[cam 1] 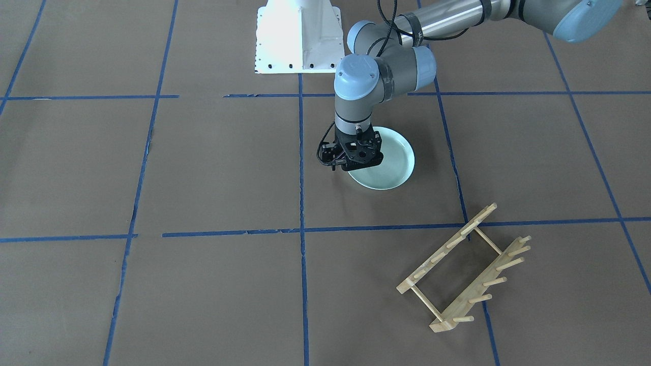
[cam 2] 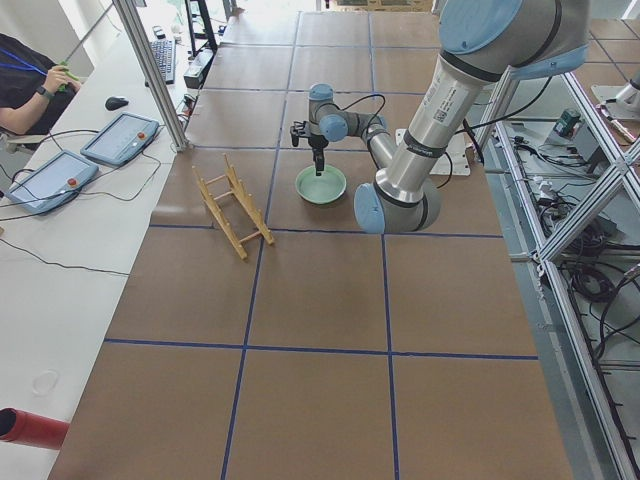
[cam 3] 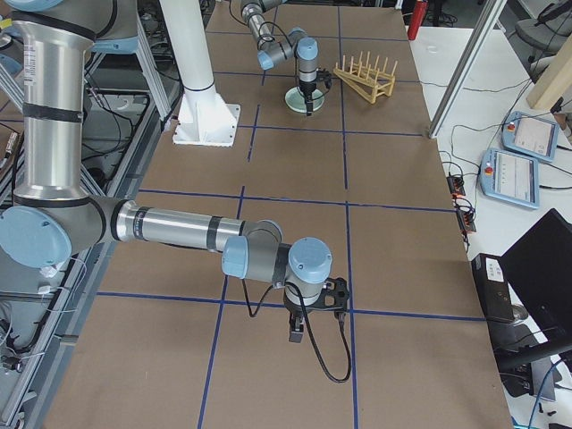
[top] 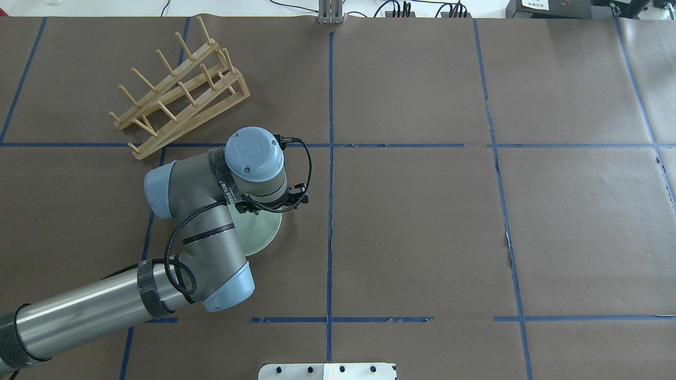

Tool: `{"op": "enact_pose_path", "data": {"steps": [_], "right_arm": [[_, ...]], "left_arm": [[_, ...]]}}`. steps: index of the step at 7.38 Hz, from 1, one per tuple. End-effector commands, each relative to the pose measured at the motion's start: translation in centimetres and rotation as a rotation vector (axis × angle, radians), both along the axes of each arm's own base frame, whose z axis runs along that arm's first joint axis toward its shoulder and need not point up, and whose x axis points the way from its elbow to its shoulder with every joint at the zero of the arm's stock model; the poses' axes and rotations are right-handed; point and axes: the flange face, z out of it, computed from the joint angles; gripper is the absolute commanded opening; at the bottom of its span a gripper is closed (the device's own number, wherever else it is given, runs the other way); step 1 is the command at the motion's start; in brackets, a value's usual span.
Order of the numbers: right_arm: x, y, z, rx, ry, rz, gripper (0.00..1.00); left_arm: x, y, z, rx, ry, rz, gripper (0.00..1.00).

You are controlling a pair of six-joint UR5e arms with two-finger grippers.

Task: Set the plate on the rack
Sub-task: 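Close the left gripper on the plate rim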

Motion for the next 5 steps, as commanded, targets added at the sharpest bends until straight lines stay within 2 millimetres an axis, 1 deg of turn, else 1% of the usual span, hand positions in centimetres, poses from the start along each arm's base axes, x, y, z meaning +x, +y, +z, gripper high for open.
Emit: {"op": "enact_pose_path", "data": {"steps": [1,2,3,4,5], "right_arm": [[-0.02,0.00,0.00,0.000,0.000,0.000,1.00],[-0.02,0.00,0.00,0.000,0.000,0.000,1.00],[-0.02,0.00,0.00,0.000,0.000,0.000,1.00],[-0.02,0.00,0.00,0.000,0.000,0.000,1.00],[-0.02,0.00,0.00,0.000,0.000,0.000,1.00]], "left_arm": [[0.02,-0.01,0.04,0.001,0.000,0.001,0.53],[0.02,-0.01,0.04,0.001,0.000,0.001,0.44],[0.01,0.00,0.15,0.000,-0.002,0.001,0.25],[0.07,0.07,0.15,0.001,-0.002,0.002,0.00],[-0.12,0.05,-0.10,0.005,0.002,0.001,0.00]]}}
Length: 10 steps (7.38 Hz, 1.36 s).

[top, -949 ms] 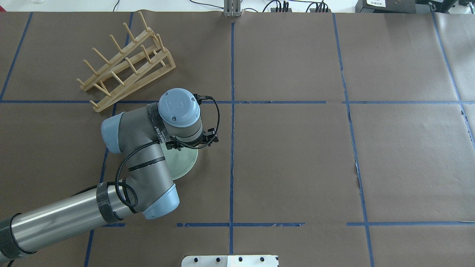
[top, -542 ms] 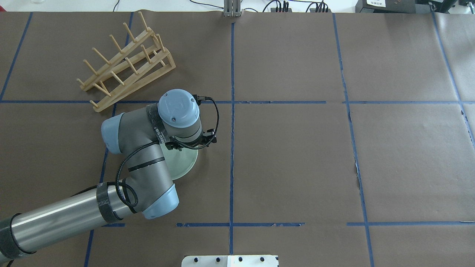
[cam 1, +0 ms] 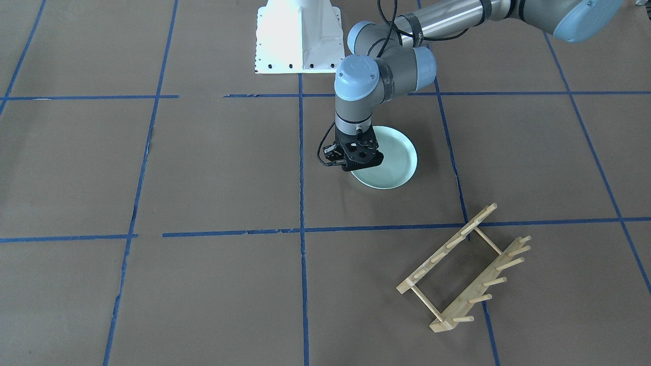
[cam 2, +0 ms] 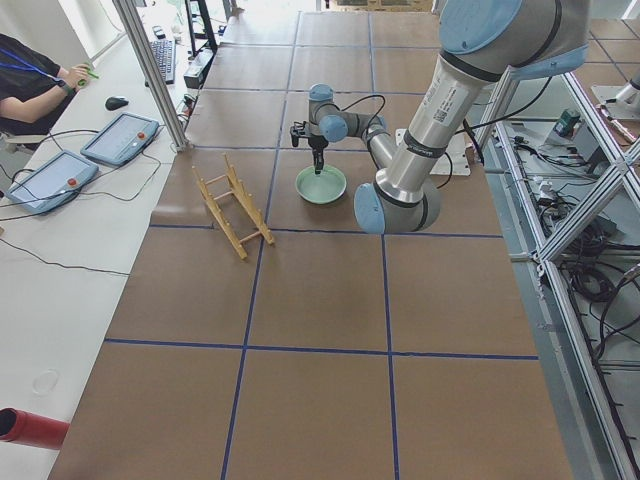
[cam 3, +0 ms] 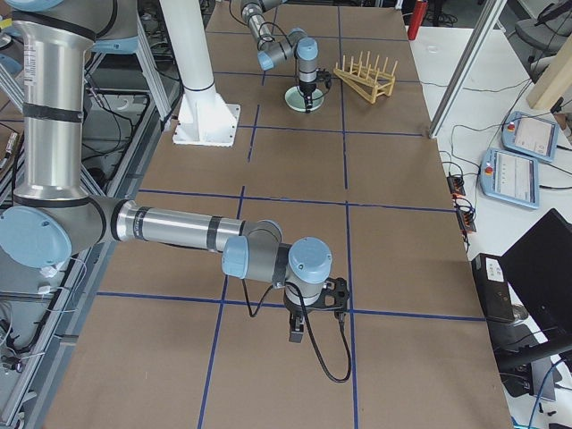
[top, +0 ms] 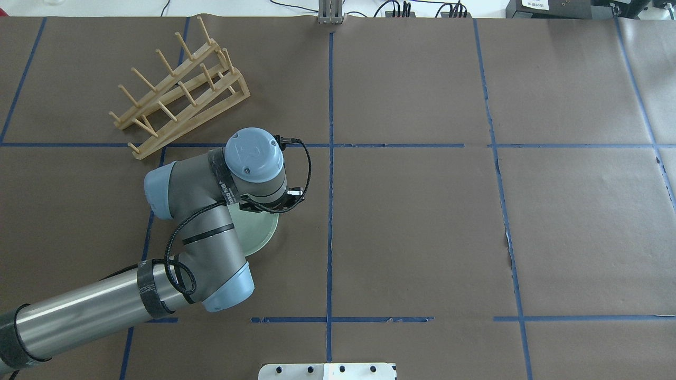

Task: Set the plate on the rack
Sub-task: 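Close the left gripper on the plate rim, then lift the plate with the left gripper and tilt it upright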

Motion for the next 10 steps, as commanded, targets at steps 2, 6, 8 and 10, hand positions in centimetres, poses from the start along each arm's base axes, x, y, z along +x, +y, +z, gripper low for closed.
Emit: {"op": "enact_pose_path", "data": {"steps": [2,6,8,10], "right_arm": [[0.0,0.0,0.0,0.000,0.000,0.000,1.00],[0.0,0.0,0.0,0.000,0.000,0.000,1.00],[0.0,0.0,0.0,0.000,0.000,0.000,1.00],[0.0,0.0,0.0,0.000,0.000,0.000,1.00]], "left_arm": [[-0.8,0.4,-1.5,0.011,0.020,0.001,0.00],[-16.4,-1.7,-11.4,0.073,0.042,-0.107,0.00],[-26.3,-4.8,-14.7,0.083,0.146,-0.208,0.00],[-34.4,-7.9,-16.7,0.149,0.318,-0.257,0.00]]}}
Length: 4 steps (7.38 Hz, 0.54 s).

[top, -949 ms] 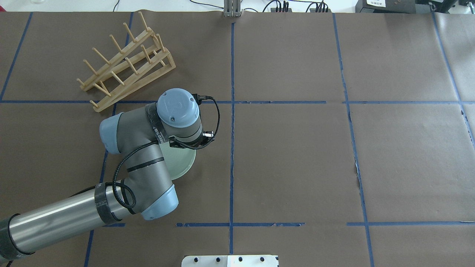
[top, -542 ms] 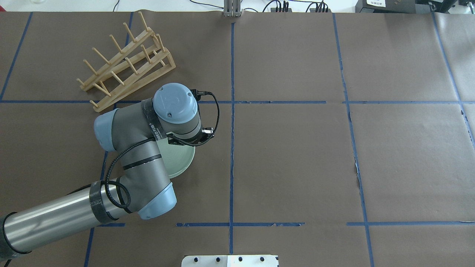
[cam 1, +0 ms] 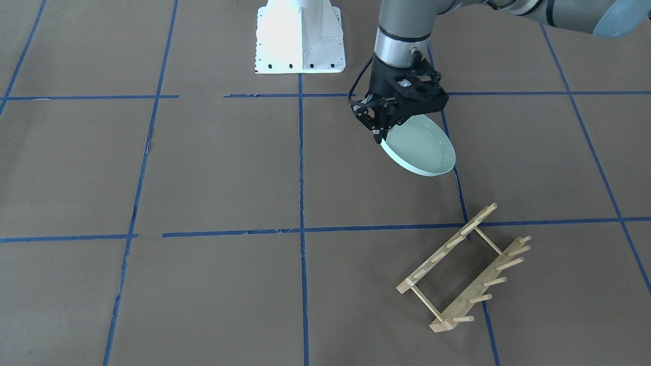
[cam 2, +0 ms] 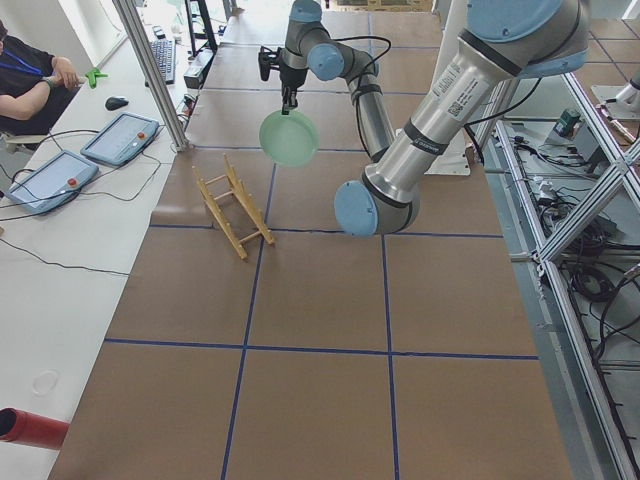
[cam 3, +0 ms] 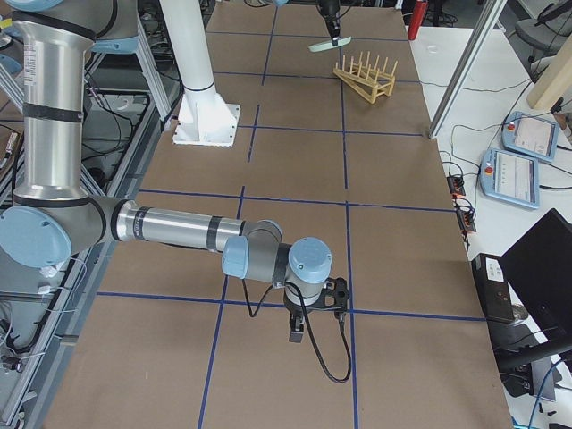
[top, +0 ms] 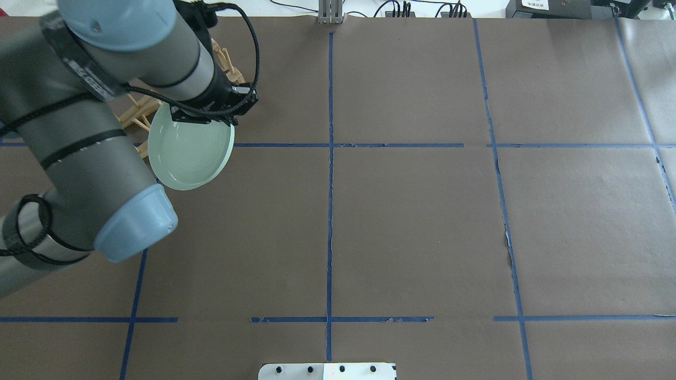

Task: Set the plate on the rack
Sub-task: 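Lift the plate with the left gripper and tilt it upright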

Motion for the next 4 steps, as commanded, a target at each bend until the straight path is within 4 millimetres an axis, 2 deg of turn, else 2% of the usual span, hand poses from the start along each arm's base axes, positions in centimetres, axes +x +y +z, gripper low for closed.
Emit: {"op": "enact_pose_path", "data": {"steps": [1,2,3,4], "right_arm": [[0.0,0.0,0.0,0.000,0.000,0.000,1.00],[0.0,0.0,0.0,0.000,0.000,0.000,1.00],[0.0,0.0,0.0,0.000,0.000,0.000,1.00],[0.0,0.0,0.0,0.000,0.000,0.000,1.00]], "left_arm": [[-8.9,-2.4,-0.2,0.102,0.175,-0.043,0.00],[-11.6,-2.7,1.2,0.154,0.246,-0.043,0.00],[-12.5,-2.5,2.9,0.167,0.324,-0.075,0.00],[-13.2,-3.6,4.0,0.188,0.398,-0.112,0.00]]}}
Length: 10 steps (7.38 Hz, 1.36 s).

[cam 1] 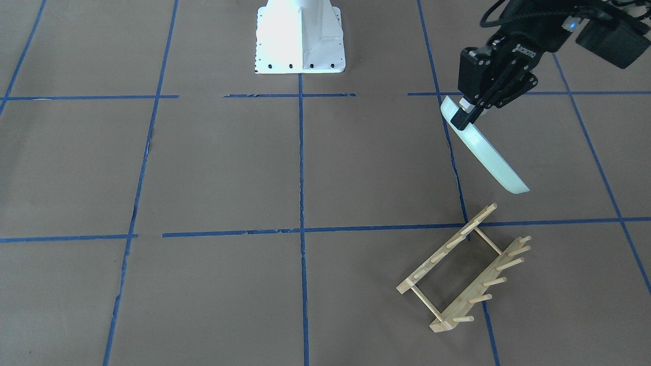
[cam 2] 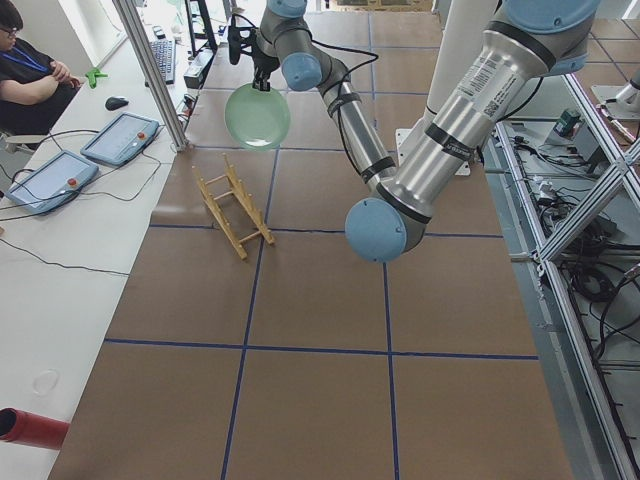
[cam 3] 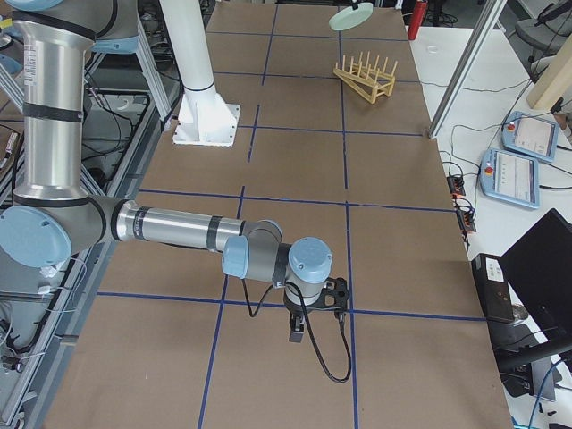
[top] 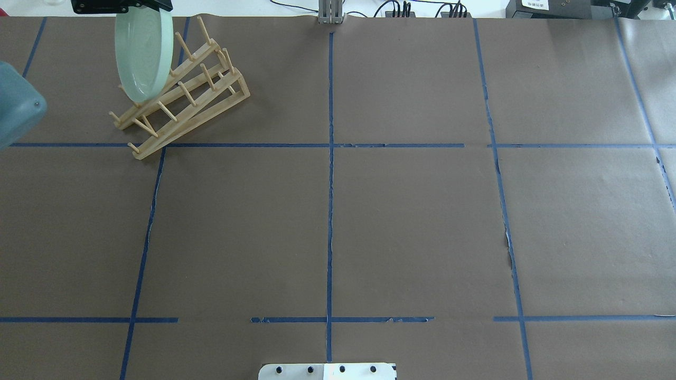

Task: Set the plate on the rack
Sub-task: 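Lift the plate with the left gripper and tilt it upright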

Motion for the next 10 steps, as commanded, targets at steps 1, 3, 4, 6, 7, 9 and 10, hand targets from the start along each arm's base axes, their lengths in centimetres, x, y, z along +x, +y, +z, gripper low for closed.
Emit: {"op": "enact_pose_path", "data": {"steps": [1,3,4,6,7,9,10], "right_arm": [[0.0,0.0,0.0,0.001,0.000,-0.001,1.00],[0.0,0.0,0.0,0.000,0.000,0.000,1.00],[0.0,0.0,0.0,0.000,0.000,0.000,1.00],[0.0,0.0,0.0,0.000,0.000,0.000,1.00],[0.0,0.0,0.0,0.001,0.000,-0.001,1.00],[0.0,0.0,0.0,0.000,0.000,0.000,1.00],[0.0,0.0,0.0,0.001,0.000,-0.001,1.00]], "left_arm": [[-1.2,-1.3,2.7,0.003,0.184,-0.050,0.00],[-0.6,-3.0,5.8,0.008,0.364,-0.069,0.00],[-0.6,-3.9,7.2,0.015,0.441,-0.133,0.00],[-0.4,-5.1,10.1,0.027,0.590,-0.218,0.00],[0.5,-5.3,11.4,0.040,0.682,-0.256,0.00],[7.2,-4.5,15.0,0.050,0.800,-0.353,0.00],[7.3,-4.7,15.7,0.049,0.800,-0.354,0.00]]}}
